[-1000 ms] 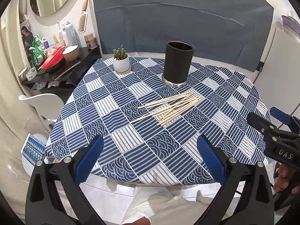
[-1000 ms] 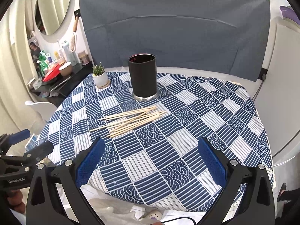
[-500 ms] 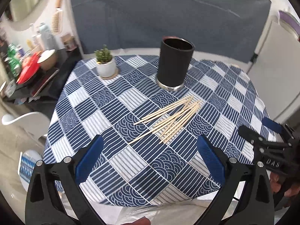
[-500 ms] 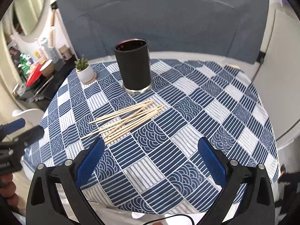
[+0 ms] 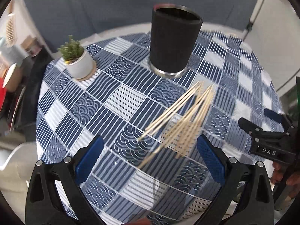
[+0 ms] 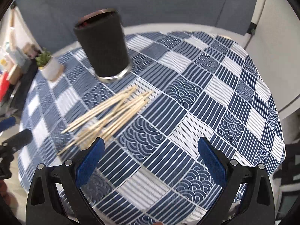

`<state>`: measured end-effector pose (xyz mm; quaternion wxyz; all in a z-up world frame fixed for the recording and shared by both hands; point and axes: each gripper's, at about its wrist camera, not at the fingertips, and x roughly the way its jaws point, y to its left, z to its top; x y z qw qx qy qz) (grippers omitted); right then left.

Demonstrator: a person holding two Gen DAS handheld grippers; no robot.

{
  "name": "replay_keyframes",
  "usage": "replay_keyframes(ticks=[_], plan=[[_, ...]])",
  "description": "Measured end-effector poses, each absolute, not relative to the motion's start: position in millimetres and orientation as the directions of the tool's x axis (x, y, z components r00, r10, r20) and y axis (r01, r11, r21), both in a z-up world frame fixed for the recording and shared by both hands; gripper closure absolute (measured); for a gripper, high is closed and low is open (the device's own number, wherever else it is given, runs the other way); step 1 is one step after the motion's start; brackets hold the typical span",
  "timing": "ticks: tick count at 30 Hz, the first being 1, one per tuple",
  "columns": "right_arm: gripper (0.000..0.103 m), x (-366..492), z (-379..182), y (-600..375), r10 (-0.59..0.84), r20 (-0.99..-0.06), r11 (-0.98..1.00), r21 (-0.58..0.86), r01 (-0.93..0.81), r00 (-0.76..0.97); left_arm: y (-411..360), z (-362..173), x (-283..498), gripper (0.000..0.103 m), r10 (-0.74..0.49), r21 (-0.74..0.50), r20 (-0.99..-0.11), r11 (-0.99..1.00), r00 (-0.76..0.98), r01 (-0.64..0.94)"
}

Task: Organize utensils
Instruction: 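Move both grippers down toward the pile of wooden sticks, then grasp one wooden stick with the right gripper while the left gripper grasps another stick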

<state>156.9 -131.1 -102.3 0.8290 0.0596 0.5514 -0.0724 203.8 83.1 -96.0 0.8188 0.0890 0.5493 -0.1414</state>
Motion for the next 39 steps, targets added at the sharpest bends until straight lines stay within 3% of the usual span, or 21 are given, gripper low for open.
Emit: replay_keyframes(ticks=[14,23,28,39], plan=[[0.007,211,-187,-132,-0.083,-0.973,0.943,-0.006,0.333,0.217,42,-173,288,0.006,-0.11,0.061,-0.951,0.848,0.288,0.527],[0.007,222,-200,-135,-0.052,-0.973,0.929,0.035,0.368,0.224,32,-198,299,0.006,-0.095,0.067,-0.964,0.817,0.248,0.573],[0.007,226,-202,-134,-0.071,-0.972,0.925,0.02,0.379,0.224,31,-210,312,0.004,-0.131,-0.002,-0.975,0.809,0.177,0.587],[0.006,223,-209,-132,-0.086,-0.979,0.901,0.002,0.433,0.183,29,-208,335,0.006,-0.151,-0.021,-0.976,0.779,0.156,0.626]])
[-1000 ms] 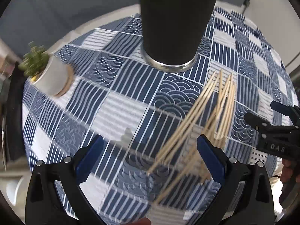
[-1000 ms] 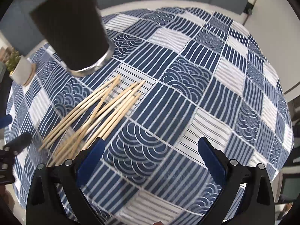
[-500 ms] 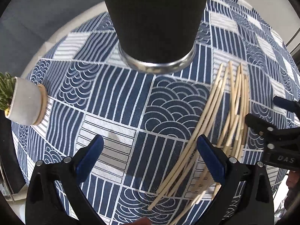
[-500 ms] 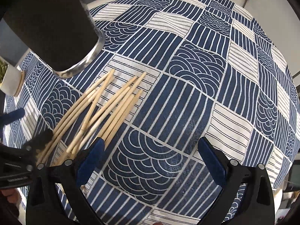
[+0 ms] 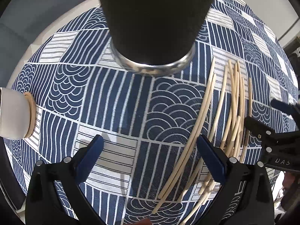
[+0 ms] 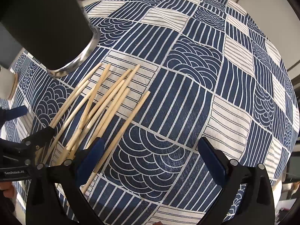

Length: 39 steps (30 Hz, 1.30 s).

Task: Organize utensils
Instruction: 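Grasp one wooden stick with the right gripper while the left gripper grasps another stick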

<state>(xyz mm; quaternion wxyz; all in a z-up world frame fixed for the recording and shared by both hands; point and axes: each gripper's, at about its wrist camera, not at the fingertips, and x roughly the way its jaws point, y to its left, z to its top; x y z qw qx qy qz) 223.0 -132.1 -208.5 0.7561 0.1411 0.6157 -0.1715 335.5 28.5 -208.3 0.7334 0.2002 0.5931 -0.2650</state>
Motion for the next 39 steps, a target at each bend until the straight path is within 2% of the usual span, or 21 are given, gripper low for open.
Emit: replay_keyframes(ticks=[16,21,23,24,27,28,29,31,34,36,37,39], plan=[[0.006,214,-201,-128,-0.083,-0.98,0.899,0.004,0.438,0.18,19,-209,369,0.004,-0.136,0.01,-0.977,0.735,0.162,0.678],[0.008,214,-200,-129,-0.072,-0.978,0.927,0.007,0.374,0.196,15,-211,379,0.004,-0.141,0.009,-0.978,0.716,0.157,0.698],[0.014,209,-202,-131,-0.074,-0.974,0.933,0.007,0.359,0.212,11,-211,376,0.004,-0.133,0.006,-0.98,0.719,0.146,0.695],[0.022,205,-200,-131,-0.085,-0.97,0.926,0.007,0.378,0.226,8,-210,376,0.004,-0.132,0.004,-0.981,0.724,0.144,0.689],[0.033,197,-197,-134,-0.104,-0.962,0.918,0.005,0.397,0.251,12,-210,362,0.004,-0.146,0.005,-0.975,0.739,0.168,0.674],[0.043,194,-196,-134,-0.105,-0.96,0.92,0.006,0.391,0.26,14,-209,361,0.004,-0.152,0.006,-0.972,0.74,0.176,0.672],[0.049,192,-194,-134,-0.105,-0.957,0.924,0.007,0.382,0.272,19,-210,354,0.004,-0.156,0.006,-0.971,0.74,0.181,0.672],[0.072,188,-191,-135,-0.102,-0.953,0.932,0.009,0.362,0.286,20,-210,353,0.006,-0.162,0.006,-0.969,0.743,0.189,0.67],[0.092,186,-191,-145,-0.091,-0.951,0.938,0.018,0.345,0.296,21,-205,344,0.02,-0.173,0.005,-0.965,0.734,0.195,0.679],[0.098,183,-191,-159,-0.074,-0.952,0.941,0.032,0.336,0.297,19,-200,337,0.041,-0.179,0.006,-0.964,0.72,0.194,0.694],[0.098,187,-189,-165,-0.05,-0.952,0.95,0.048,0.308,0.303,18,-199,333,0.047,-0.182,0.005,-0.964,0.715,0.193,0.699],[0.098,187,-188,-166,-0.032,-0.952,0.965,0.049,0.256,0.305,15,-196,328,0.072,-0.181,0.002,-0.965,0.715,0.188,0.699]])
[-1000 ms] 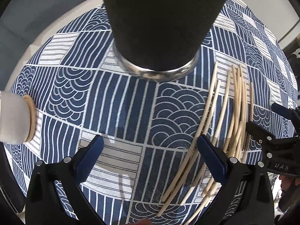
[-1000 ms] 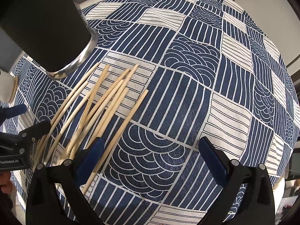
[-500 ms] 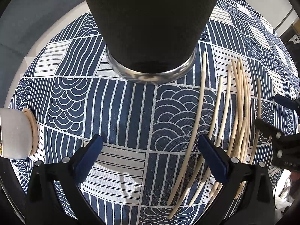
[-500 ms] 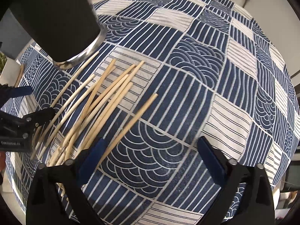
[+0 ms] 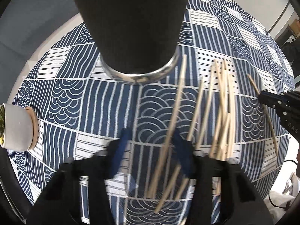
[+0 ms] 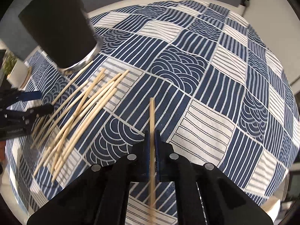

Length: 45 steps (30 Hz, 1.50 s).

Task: Organize utensils
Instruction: 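Grasp one wooden stick with the right gripper while the left gripper grasps another stick, then lift the held sticks with both grippers and carry them over the black holder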

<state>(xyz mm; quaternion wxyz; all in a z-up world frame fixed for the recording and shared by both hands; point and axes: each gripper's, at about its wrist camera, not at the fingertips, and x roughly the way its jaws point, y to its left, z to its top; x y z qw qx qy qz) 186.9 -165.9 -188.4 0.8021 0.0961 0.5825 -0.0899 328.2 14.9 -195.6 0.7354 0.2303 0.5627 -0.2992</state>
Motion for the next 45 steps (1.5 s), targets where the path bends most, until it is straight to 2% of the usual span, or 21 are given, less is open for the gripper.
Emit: replay_keyframes(ticks=[3,7,9,20,32,36,45], plan=[[0.098,184,-186,-163,-0.004,-0.951,0.973,0.067,0.219,0.309,9,-192,322,0.095,-0.173,-0.01,-0.97,0.731,0.171,0.682],[0.098,183,-187,-174,0.081,-0.948,0.965,0.151,0.214,0.307,2,-196,314,0.095,-0.122,0.058,-0.968,0.743,0.22,0.666],[0.098,181,-186,-176,0.105,-0.947,0.964,0.171,0.203,0.302,0,-196,310,0.096,-0.115,0.046,-0.972,0.758,0.203,0.651],[0.098,172,-176,-194,0.151,-0.938,0.972,0.199,0.127,0.311,37,-187,273,0.098,-0.032,0.083,-0.976,0.863,0.217,0.498],[0.098,185,-128,-193,0.219,-0.873,0.975,0.207,-0.076,0.435,70,-131,214,0.098,0.02,0.115,-0.95,0.949,0.311,0.292],[0.098,190,-112,-190,0.245,-0.841,0.969,0.197,-0.15,0.482,74,-119,216,0.098,0.03,0.122,-0.934,0.963,0.357,0.239],[0.098,193,-76,-187,0.31,-0.786,0.944,0.185,-0.274,0.535,72,-85,199,0.098,0.006,0.08,-0.904,0.985,0.427,0.156]])
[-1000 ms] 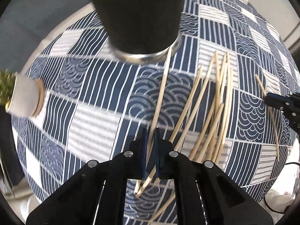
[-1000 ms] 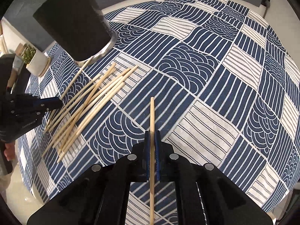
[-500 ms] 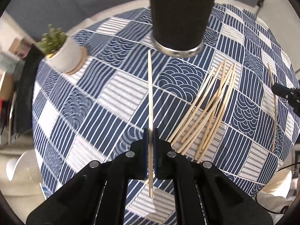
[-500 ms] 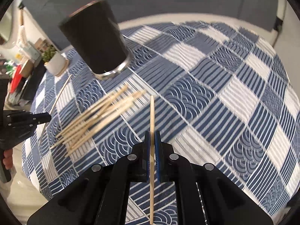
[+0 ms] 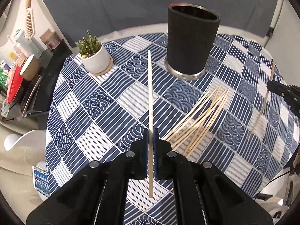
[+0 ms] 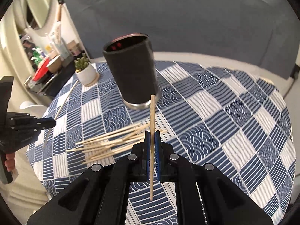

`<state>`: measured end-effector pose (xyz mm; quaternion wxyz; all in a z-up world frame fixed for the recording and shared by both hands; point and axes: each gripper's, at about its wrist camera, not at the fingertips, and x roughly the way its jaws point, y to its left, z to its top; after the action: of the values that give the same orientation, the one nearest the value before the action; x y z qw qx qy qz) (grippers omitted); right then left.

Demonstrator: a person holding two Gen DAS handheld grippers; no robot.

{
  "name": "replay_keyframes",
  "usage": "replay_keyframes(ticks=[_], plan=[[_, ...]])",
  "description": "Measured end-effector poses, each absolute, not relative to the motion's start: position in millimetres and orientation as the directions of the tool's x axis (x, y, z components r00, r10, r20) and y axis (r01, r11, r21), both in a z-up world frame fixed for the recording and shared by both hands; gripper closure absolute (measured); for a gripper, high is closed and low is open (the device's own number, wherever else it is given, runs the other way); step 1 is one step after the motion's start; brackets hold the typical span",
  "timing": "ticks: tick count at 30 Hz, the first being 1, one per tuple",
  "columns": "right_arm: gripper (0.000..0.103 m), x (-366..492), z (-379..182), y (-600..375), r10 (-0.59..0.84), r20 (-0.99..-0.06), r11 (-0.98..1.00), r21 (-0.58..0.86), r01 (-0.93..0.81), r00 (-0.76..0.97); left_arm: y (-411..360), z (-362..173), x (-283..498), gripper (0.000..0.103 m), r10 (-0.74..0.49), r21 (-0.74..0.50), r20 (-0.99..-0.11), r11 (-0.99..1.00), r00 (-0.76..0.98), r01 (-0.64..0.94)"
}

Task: Organize utensils
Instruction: 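Lift the held sticks with both grippers and carry them over the black holder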

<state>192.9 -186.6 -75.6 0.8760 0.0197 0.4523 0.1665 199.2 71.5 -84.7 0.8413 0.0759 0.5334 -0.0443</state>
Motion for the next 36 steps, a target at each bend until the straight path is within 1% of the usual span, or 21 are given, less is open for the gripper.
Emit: replay_keyframes(ticks=[7,11,16,23,27,31,34,36], plan=[[0.098,213,-38,-178,0.375,-0.718,0.919,0.205,-0.336,0.587,62,-47,221,0.098,-0.03,0.058,-0.874,0.985,0.485,0.165],[0.098,226,-19,-171,0.39,-0.685,0.909,0.182,-0.374,0.616,59,-30,239,0.098,-0.064,0.03,-0.856,0.985,0.512,0.173],[0.098,243,1,-169,0.431,-0.649,0.893,0.208,-0.399,0.627,52,-8,264,0.098,-0.107,-0.003,-0.833,0.982,0.543,0.189],[0.098,265,63,-175,0.46,-0.549,0.88,0.18,-0.439,0.698,40,35,298,0.098,-0.189,-0.051,-0.764,0.971,0.616,0.235],[0.098,279,87,-174,0.469,-0.512,0.875,0.157,-0.459,0.72,35,44,318,0.098,-0.239,-0.091,-0.734,0.962,0.635,0.257],[0.098,295,88,-167,0.47,-0.508,0.873,0.149,-0.464,0.722,31,38,337,0.098,-0.296,-0.139,-0.713,0.948,0.636,0.286],[0.098,310,72,-160,0.464,-0.541,0.875,0.16,-0.456,0.701,29,24,351,0.098,-0.336,-0.181,-0.694,0.937,0.636,0.297],[0.098,319,58,-154,0.46,-0.573,0.877,0.17,-0.45,0.679,31,10,362,0.098,-0.395,-0.251,-0.679,0.917,0.619,0.31]])
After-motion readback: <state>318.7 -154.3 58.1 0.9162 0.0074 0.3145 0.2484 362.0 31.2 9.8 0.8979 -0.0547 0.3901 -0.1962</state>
